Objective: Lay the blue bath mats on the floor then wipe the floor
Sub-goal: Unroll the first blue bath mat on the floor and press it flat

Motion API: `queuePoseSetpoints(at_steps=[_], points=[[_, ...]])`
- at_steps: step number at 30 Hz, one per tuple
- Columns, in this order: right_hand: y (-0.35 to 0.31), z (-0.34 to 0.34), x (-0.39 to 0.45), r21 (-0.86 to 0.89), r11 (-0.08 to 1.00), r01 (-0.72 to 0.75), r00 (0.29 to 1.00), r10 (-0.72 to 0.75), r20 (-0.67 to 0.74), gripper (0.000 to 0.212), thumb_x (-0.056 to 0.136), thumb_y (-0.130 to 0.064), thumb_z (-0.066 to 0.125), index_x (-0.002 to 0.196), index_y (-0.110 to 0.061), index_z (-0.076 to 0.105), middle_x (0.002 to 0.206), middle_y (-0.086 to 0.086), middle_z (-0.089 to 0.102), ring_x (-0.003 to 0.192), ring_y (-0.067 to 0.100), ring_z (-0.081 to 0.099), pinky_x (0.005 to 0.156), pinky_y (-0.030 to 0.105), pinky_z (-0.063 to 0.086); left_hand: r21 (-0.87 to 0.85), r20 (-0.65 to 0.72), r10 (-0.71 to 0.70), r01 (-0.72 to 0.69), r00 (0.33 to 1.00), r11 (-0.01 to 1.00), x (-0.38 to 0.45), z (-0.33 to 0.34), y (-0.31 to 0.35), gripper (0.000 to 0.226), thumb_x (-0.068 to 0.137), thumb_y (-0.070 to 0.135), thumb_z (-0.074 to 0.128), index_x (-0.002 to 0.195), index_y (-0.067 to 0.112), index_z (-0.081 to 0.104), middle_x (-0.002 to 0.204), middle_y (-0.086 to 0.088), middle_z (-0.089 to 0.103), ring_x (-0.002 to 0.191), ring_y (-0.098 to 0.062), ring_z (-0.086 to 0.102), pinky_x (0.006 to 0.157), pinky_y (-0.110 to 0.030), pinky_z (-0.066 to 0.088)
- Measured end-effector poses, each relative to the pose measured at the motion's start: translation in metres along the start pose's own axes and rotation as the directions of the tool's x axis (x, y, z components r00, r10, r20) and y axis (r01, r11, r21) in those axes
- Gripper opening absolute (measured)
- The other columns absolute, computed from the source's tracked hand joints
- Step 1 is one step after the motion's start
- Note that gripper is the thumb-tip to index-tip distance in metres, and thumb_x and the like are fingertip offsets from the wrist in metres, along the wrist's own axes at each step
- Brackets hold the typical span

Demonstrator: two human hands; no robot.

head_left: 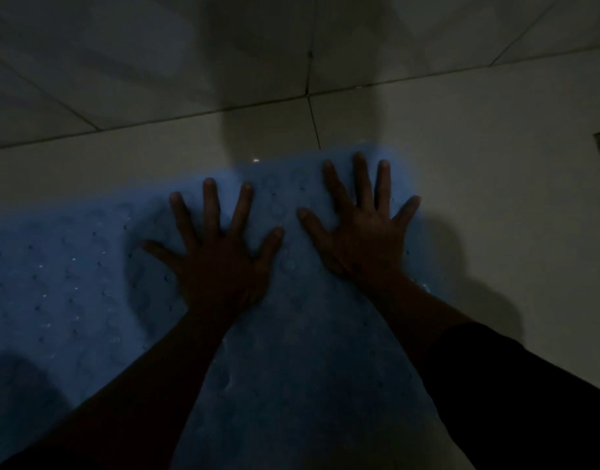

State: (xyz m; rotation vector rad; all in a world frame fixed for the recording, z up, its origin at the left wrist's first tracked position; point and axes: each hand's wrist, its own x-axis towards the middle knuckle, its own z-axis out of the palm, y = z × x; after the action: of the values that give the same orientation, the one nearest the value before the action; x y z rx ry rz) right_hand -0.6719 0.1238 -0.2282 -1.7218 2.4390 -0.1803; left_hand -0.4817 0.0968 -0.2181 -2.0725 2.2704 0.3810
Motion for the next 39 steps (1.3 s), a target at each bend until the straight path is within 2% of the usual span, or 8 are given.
queuePoseSetpoints(at_steps=[4, 10, 15, 24, 30, 34, 36, 39], points=[[-0.001, 0.0, -0.001, 0.02, 1.0, -0.005, 1.0, 0.005, -0.013, 0.078, 0.088, -0.081, 0.03, 0.155, -0.044, 0.018, 0.167, -0.003, 0.009, 0.153, 0.031, 0.001, 0.11, 0.075, 0.006, -0.005, -0.039, 0.01, -0.011, 0.999, 1.0, -0.003, 0.002, 0.0, 0.075, 0.086, 0.086, 0.019, 0.152, 0.057, 0.0, 0.169, 0.008, -0.005, 0.154, -0.034, -0.012, 0.105, -0.084, -0.001], [0.002, -0.003, 0.003, 0.01, 0.999, -0.035, 0.99, 0.034, 0.139, 0.08, 0.084, -0.085, 0.015, 0.154, -0.048, -0.001, 0.166, -0.008, -0.009, 0.152, 0.026, -0.018, 0.11, 0.074, -0.007, -0.014, -0.056, 0.035, -0.035, 0.998, 0.999, -0.002, 0.008, -0.006, 0.076, 0.086, 0.087, 0.018, 0.152, 0.057, -0.002, 0.168, 0.01, -0.009, 0.153, -0.035, -0.014, 0.104, -0.083, -0.005], [-0.005, -0.005, -0.021, 0.109, 0.991, -0.078, 0.992, 0.067, 0.102, 0.075, 0.091, -0.077, 0.022, 0.156, -0.043, 0.004, 0.167, -0.005, -0.006, 0.152, 0.025, -0.014, 0.113, 0.07, -0.008, -0.063, 0.011, 0.025, -0.024, 1.0, 0.998, -0.012, 0.005, -0.005, 0.075, 0.086, 0.086, 0.011, 0.152, 0.055, -0.004, 0.167, 0.009, -0.013, 0.152, -0.032, -0.019, 0.108, -0.078, -0.011], [0.012, 0.003, -0.168, 0.049, 0.999, -0.009, 0.994, 0.004, 0.108, 0.073, 0.092, -0.073, 0.023, 0.156, -0.043, 0.002, 0.167, -0.006, -0.007, 0.152, 0.027, -0.014, 0.115, 0.068, -0.003, -0.001, 0.022, 0.121, -0.121, 0.992, 0.993, -0.162, 0.033, -0.013, 0.068, 0.095, 0.074, 0.013, 0.154, 0.049, -0.009, 0.167, 0.005, -0.017, 0.153, -0.03, -0.019, 0.112, -0.075, -0.006], [0.017, 0.009, -0.183, 0.031, 0.999, 0.029, 0.999, -0.029, 0.014, 0.069, 0.093, -0.07, 0.027, 0.155, -0.044, 0.012, 0.167, -0.004, 0.005, 0.153, 0.03, -0.003, 0.112, 0.072, 0.004, -0.011, 0.021, 0.058, -0.058, 0.998, 0.998, -0.171, 0.037, -0.009, 0.066, 0.094, 0.076, 0.011, 0.152, 0.054, -0.011, 0.167, 0.008, -0.015, 0.153, -0.027, -0.019, 0.108, -0.078, -0.008], [0.015, 0.008, -0.184, 0.04, 0.999, 0.012, 0.999, -0.011, -0.041, 0.065, 0.094, -0.069, 0.029, 0.154, -0.045, 0.019, 0.166, -0.004, 0.011, 0.154, 0.029, 0.0, 0.113, 0.07, 0.004, 0.007, -0.01, 0.068, -0.067, 0.998, 0.998, -0.17, 0.036, -0.009, 0.068, 0.096, 0.074, 0.015, 0.156, 0.047, -0.002, 0.169, 0.005, -0.008, 0.154, -0.032, -0.011, 0.109, -0.079, -0.003], [0.015, 0.007, -0.183, 0.058, 0.998, 0.004, 0.999, -0.002, -0.035, 0.065, 0.094, -0.07, 0.029, 0.154, -0.046, 0.019, 0.166, -0.005, 0.009, 0.154, 0.027, -0.003, 0.113, 0.07, 0.003, -0.009, 0.024, 0.066, -0.066, 0.998, 0.998, -0.167, 0.036, -0.01, 0.069, 0.097, 0.073, 0.016, 0.157, 0.043, 0.001, 0.169, 0.002, -0.008, 0.154, -0.035, -0.01, 0.109, -0.079, -0.002], [0.015, 0.008, -0.182, 0.061, 0.998, 0.01, 1.0, -0.01, -0.003, 0.066, 0.094, -0.071, 0.029, 0.154, -0.047, 0.015, 0.167, -0.004, 0.005, 0.154, 0.027, -0.005, 0.112, 0.072, 0.003, 0.055, -0.024, 0.08, -0.078, 0.997, 0.995, -0.171, 0.035, -0.008, 0.067, 0.096, 0.071, 0.02, 0.156, 0.047, 0.002, 0.169, 0.004, -0.005, 0.155, -0.031, -0.009, 0.108, -0.08, 0.003]])
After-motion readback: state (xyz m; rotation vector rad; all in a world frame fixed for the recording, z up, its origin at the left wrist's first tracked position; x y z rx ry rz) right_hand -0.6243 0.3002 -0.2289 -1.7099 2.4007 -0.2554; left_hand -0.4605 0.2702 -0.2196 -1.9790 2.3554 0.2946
